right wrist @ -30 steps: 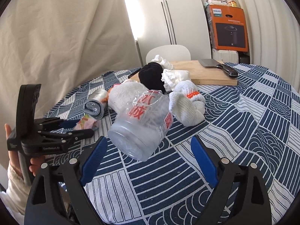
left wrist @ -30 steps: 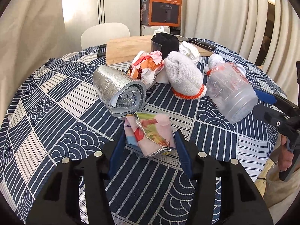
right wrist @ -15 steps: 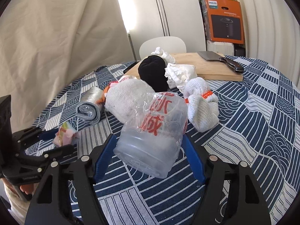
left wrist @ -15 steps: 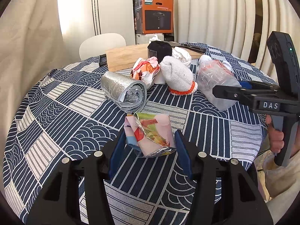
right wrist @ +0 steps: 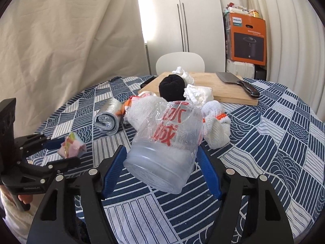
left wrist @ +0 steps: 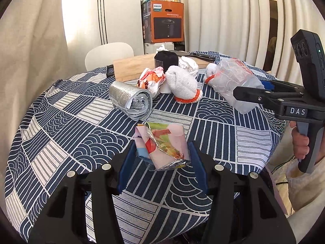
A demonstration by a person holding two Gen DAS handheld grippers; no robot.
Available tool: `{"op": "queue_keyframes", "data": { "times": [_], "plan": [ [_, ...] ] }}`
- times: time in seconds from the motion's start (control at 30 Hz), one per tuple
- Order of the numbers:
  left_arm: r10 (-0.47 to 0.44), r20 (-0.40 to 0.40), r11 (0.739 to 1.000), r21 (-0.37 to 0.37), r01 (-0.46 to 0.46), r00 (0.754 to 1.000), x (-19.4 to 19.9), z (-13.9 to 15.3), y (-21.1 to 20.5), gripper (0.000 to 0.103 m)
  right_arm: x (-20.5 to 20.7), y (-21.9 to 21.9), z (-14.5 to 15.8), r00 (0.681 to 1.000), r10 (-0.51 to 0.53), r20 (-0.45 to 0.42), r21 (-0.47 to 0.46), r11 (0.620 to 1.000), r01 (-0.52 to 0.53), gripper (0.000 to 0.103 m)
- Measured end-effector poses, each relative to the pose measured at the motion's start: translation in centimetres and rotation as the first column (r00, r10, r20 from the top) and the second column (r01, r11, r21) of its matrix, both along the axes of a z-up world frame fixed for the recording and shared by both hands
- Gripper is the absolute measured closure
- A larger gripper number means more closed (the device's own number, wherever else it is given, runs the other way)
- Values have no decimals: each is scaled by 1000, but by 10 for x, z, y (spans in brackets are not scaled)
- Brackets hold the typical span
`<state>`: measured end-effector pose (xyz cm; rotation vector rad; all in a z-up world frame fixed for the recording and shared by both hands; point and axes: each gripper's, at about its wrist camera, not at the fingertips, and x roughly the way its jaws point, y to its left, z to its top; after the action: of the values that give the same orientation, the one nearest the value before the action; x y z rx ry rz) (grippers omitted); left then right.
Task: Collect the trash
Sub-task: 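Carry wrapper and bottle to the black trash bag and open both grippers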
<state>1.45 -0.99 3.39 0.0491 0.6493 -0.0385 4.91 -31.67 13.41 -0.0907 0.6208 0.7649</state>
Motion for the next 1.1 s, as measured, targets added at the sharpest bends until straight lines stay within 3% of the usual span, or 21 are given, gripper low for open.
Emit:
{"op": "queue_keyframes", "data": {
  "times": [0.37,0.6,0.87,1.1],
  "plan": [
    [-100,74,995,30,98,992,-46,4,-40,49,-56,-36,10,998,31,53,20,999,-32,36],
    [-185,69,982,-12,186,980,-70,-13,-63,49,-96,-61,-1,996,70,53,21,997,-71,36],
    [-266,18,963,-30,267,964,-87,-46,-80,49,-141,-77,-29,988,151,34,-7,988,-151,36],
    [-297,-94,955,-13,297,950,-86,-72,-85,49,-164,-72,-54,972,234,-28,-88,968,-235,36]
  ]
}}
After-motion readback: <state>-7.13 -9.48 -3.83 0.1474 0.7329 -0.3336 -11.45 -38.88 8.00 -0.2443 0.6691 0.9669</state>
